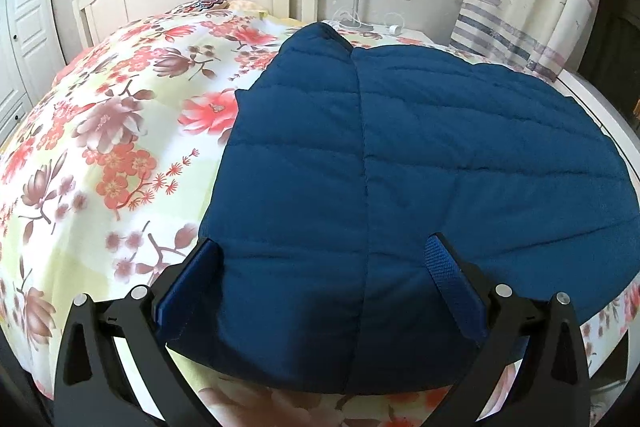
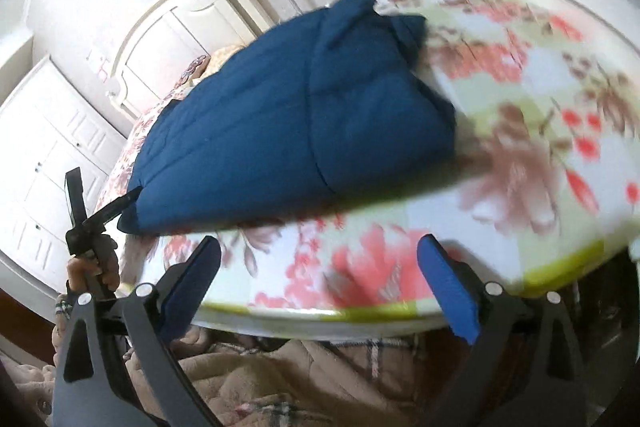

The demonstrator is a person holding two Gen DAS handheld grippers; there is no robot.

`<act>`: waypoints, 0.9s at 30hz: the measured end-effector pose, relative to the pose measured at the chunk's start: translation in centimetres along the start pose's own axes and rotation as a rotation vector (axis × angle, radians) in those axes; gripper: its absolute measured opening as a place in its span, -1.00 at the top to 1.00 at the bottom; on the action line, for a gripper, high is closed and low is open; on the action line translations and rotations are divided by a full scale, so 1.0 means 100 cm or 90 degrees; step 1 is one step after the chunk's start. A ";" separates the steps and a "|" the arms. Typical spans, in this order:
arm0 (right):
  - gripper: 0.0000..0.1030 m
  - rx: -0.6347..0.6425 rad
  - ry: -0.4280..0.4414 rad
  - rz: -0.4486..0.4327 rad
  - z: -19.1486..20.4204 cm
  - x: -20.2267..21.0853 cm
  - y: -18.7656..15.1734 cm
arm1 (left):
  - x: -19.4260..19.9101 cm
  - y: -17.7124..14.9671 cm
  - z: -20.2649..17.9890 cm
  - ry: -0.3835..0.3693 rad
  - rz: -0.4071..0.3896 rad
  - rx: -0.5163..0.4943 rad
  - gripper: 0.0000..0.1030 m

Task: Fold large clothes
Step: 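Withdraw the right gripper from the folded jacket while the left gripper hovers above it, then grasp the folded navy jacket with both grippers and lift it off the bed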

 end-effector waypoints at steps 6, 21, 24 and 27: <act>-0.89 -0.050 0.078 -0.003 0.014 -0.034 0.034 | -0.002 0.000 0.004 -0.013 0.002 0.009 -0.91; 0.35 -0.265 0.163 -0.143 0.012 -0.061 0.052 | 0.019 0.015 -0.015 0.019 -0.030 0.000 -0.91; 0.36 -0.245 0.171 -0.169 0.009 -0.047 0.045 | 0.040 0.049 -0.060 0.015 -0.085 -0.075 -0.91; 0.37 -0.224 0.179 -0.208 0.007 -0.029 0.046 | 0.025 0.095 -0.113 0.004 -0.074 -0.153 -0.91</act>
Point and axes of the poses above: each gripper's, at about its wrist camera, not at the fingertips, and x roughly against the way its jaws point, z to its left, y to its top, the point moved 2 cm from there along -x, roughly the way its jaws point, and after that the axes turned 15 degrees about -y, right-handed, at the moved point
